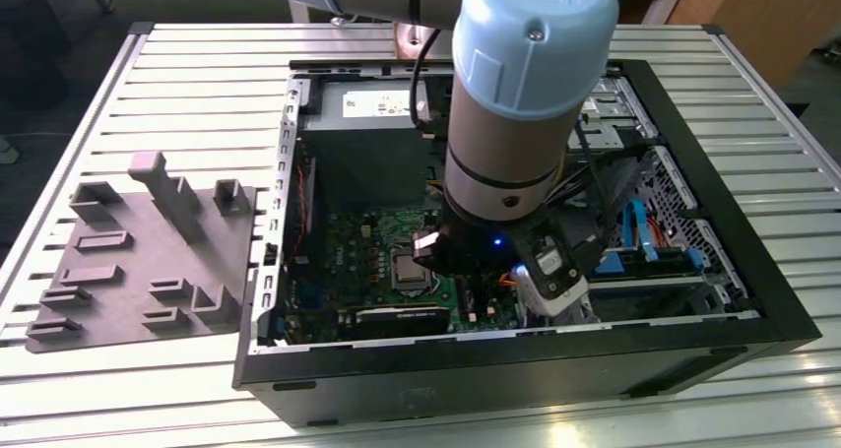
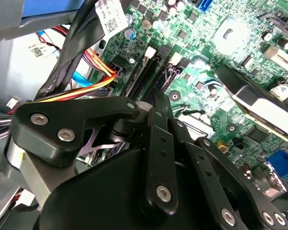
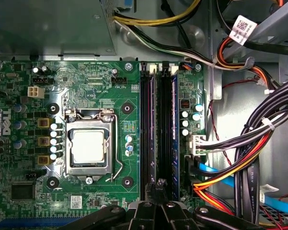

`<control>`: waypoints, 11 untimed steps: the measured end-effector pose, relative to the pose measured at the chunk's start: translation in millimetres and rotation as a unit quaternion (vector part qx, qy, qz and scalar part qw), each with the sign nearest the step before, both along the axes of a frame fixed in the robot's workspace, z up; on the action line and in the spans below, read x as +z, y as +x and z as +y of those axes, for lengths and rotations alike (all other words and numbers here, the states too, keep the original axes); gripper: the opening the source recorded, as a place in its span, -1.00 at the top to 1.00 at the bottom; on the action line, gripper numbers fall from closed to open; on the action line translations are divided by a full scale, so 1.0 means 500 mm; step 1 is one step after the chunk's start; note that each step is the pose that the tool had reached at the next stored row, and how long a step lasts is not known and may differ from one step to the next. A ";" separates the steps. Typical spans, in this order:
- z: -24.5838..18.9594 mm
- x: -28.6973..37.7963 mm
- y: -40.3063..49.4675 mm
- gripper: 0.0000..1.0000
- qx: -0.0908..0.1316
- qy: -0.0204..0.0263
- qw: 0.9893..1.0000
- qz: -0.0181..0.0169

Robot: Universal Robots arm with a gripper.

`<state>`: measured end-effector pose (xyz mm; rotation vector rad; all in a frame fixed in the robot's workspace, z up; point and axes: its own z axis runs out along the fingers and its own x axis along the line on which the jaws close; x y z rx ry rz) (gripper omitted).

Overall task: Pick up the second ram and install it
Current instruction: 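Press down the second ram until it locks into place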

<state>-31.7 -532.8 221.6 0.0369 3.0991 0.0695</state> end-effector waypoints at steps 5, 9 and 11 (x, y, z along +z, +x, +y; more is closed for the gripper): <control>-0.0001 -0.003 0.000 0.79 0.000 0.000 1.000 0.000; -0.0001 -0.007 0.000 0.79 0.000 0.000 1.000 0.000; -0.0002 -0.009 0.000 0.79 0.000 0.000 1.000 0.000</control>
